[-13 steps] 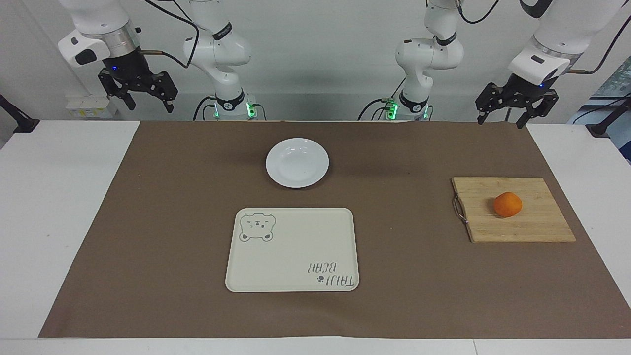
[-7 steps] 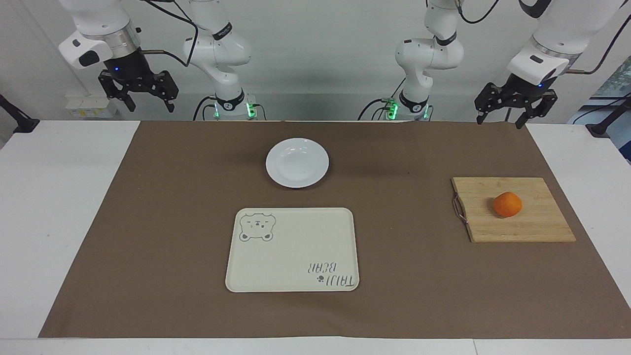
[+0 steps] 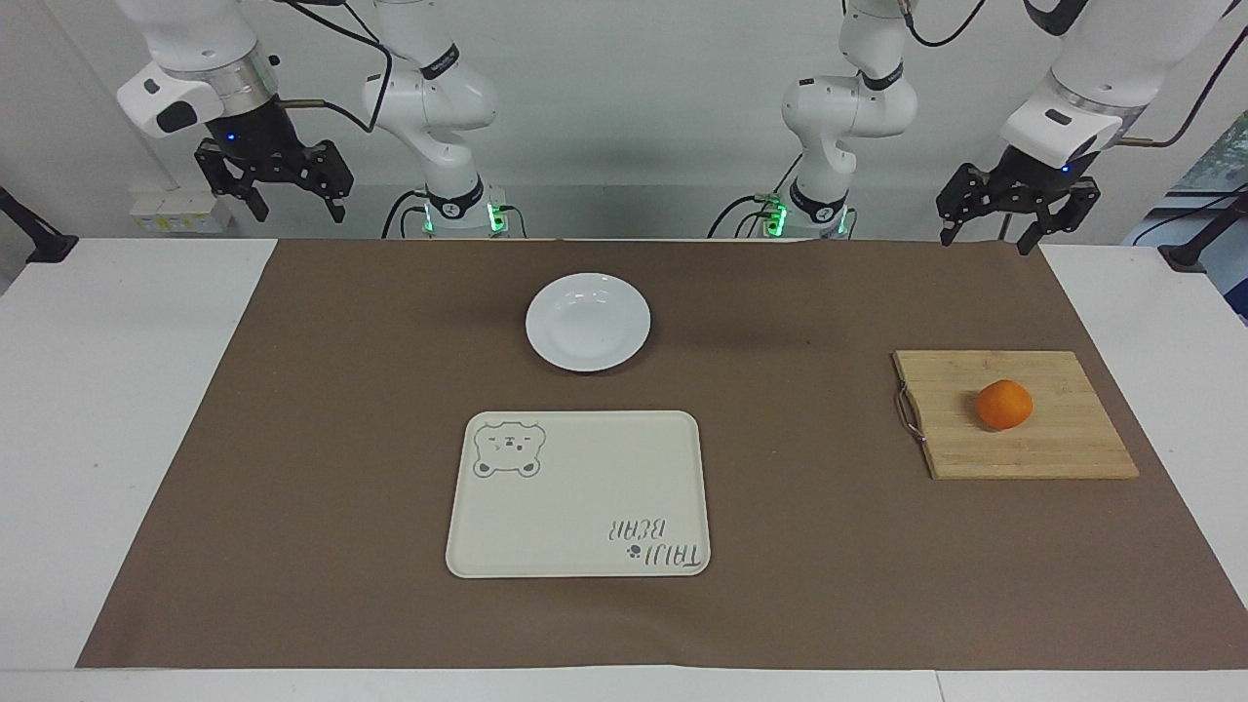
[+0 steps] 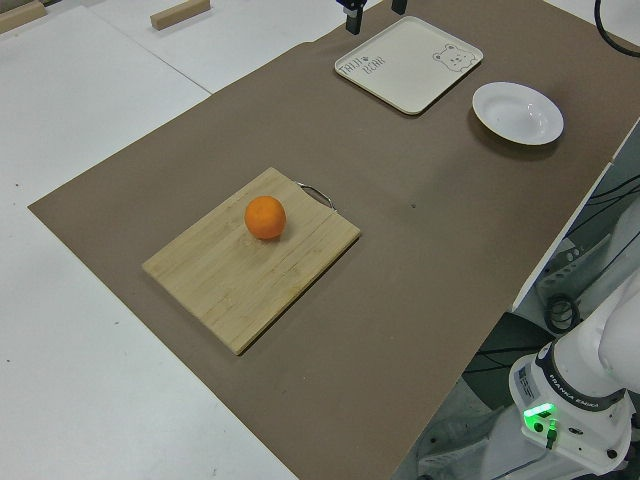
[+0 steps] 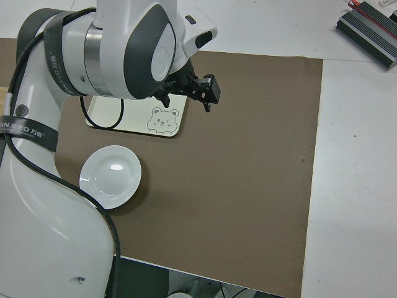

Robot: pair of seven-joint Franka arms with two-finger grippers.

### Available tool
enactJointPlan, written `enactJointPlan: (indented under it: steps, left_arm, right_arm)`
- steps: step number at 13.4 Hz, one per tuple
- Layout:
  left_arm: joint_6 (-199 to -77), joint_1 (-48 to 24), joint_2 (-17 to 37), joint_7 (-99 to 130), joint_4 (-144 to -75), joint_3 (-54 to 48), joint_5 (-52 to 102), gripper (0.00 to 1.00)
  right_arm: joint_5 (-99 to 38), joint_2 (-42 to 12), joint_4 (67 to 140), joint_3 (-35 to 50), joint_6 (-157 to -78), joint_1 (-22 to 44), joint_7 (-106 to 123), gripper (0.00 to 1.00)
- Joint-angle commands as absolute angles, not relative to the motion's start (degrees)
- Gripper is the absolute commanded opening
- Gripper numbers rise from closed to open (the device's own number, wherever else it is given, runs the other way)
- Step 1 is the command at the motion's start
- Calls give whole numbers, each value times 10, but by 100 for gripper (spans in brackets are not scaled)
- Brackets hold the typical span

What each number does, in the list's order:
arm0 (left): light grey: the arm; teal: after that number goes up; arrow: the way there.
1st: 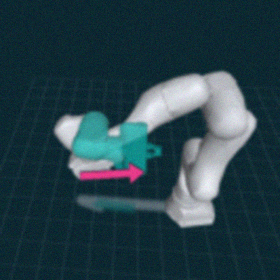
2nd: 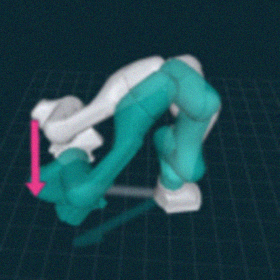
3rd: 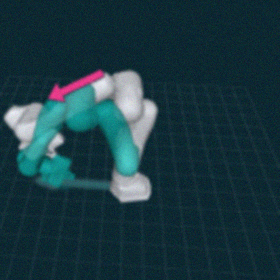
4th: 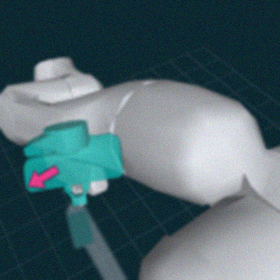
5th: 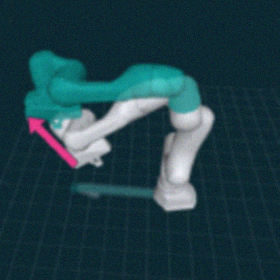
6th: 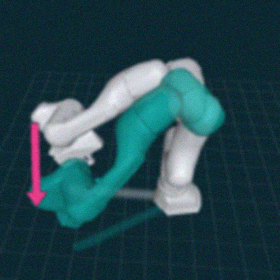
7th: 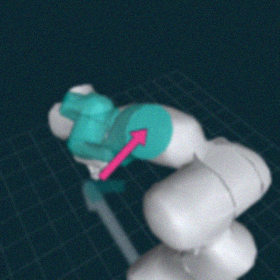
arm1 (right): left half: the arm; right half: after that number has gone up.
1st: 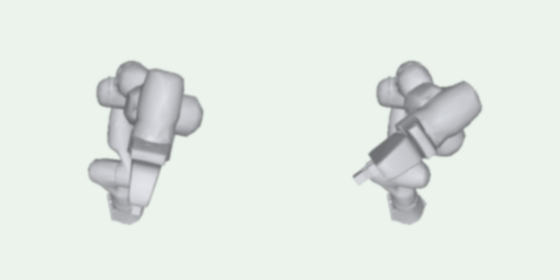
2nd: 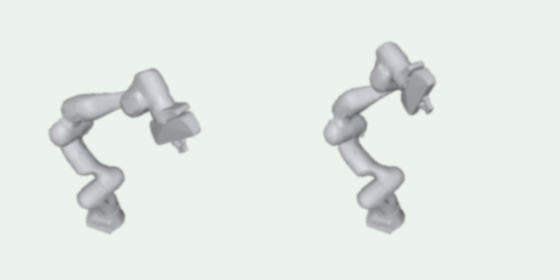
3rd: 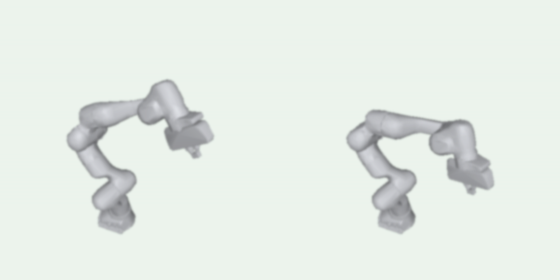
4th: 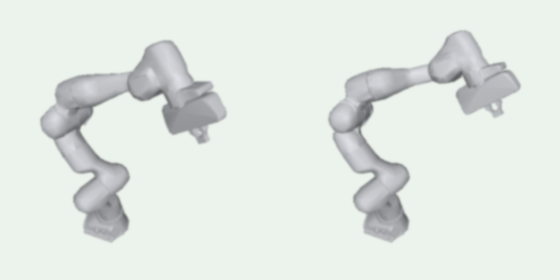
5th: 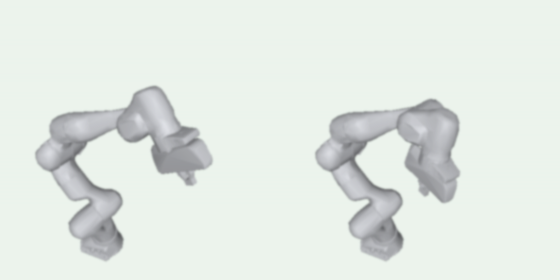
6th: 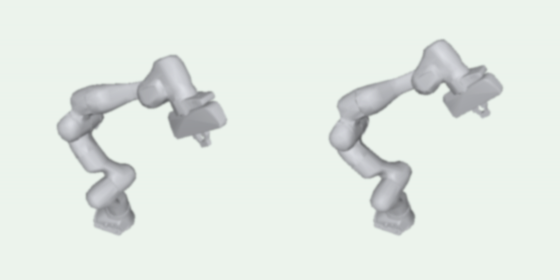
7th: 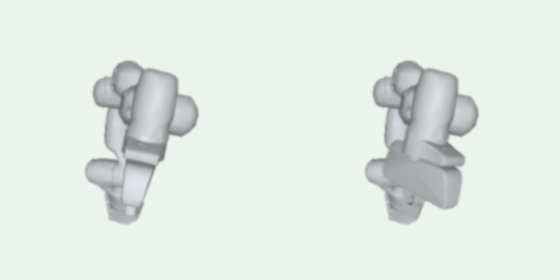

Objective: Place orange and plate with both arms

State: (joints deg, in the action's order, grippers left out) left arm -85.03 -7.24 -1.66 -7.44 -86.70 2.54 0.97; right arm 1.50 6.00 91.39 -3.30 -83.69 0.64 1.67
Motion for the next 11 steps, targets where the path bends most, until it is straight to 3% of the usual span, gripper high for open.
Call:
enactJointPlan:
  steps: [1, 11]
  left_arm:
    - [-860, -78, -29, -68, -884, 29, 15, 100]
    - [-865, -79, -29, -64, -884, 27, 15, 100]
  right_arm:
    - [11, 71, 930, -30, -848, 1, 24, 100]
    - [18, 58, 917, -30, -846, 0, 16, 100]
